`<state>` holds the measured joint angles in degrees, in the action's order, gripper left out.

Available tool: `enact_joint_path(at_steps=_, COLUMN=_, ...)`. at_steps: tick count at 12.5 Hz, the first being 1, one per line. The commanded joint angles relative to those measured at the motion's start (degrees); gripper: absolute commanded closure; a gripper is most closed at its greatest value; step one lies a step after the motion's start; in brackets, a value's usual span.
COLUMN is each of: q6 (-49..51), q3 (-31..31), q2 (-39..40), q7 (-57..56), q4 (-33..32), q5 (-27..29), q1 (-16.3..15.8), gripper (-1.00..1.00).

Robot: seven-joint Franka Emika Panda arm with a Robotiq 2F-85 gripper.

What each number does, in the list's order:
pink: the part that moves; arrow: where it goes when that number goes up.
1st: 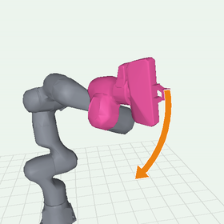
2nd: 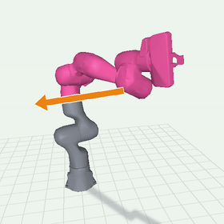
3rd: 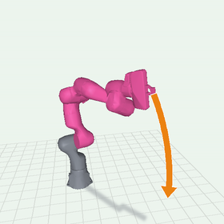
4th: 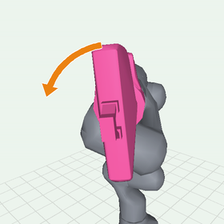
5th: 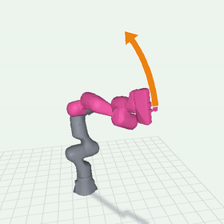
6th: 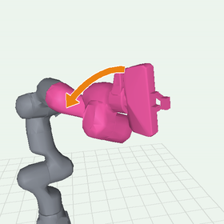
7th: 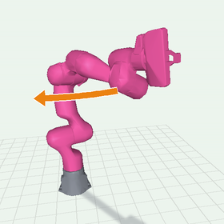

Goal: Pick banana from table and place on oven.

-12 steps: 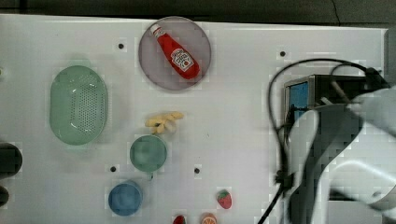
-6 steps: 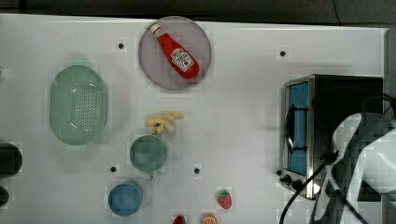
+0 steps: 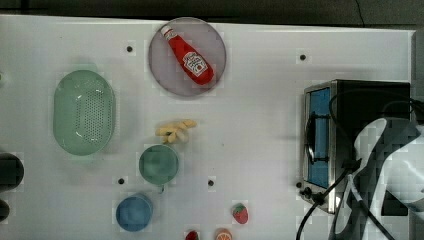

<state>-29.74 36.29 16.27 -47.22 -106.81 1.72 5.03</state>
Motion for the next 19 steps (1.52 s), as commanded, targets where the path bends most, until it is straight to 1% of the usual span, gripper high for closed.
enact_joint_path(at_steps=1, q6=-0.4, q3=-0.2, q2=-3.3, q7=-2.2, q4=2.4, q5=0.5, q1=-2.0, gripper=-0.99)
enact_joint_path(at_steps=4, q6=2.7, q3=-0.4, q2=-6.0, q7=-1.9, q4=5.1, q5=-2.4, q1=-3.2, gripper=-1.00)
enact_joint_path(at_steps=6, q6=8.5, q3=-0.9, q2=-9.2, q7=0.4, q4=8.7, q5=-5.4, q1=-4.6, gripper=-1.00)
enact_joint_path(at_steps=9, q6=20.1, q3=-3.2, q2=-14.3, q7=6.8, q4=13.5, q5=-9.3, q1=-6.7, gripper=-1.00)
enact_joint_path(at_steps=11, q6=28.8, q3=-7.2, q2=-17.5, q7=16.9, q4=14.2, q5=-9.4, q1=-7.9, gripper=-1.00)
enact_joint_path(at_steps=13, q6=34.1, q3=-13.2, q2=-19.9, q7=29.5, q4=14.1, q5=-9.4, q1=-8.6, gripper=-1.00)
enact_joint_path(at_steps=16, q6=35.6, q3=-21.8, q2=-22.1, q7=45.2, q4=14.0, q5=-9.3, q1=-8.8, gripper=-1.00)
enact_joint_path(at_steps=19, q6=35.6, q3=-26.7, q2=-22.8, q7=55.9, q4=13.9, q5=-8.4, q1=-8.8, gripper=-1.00)
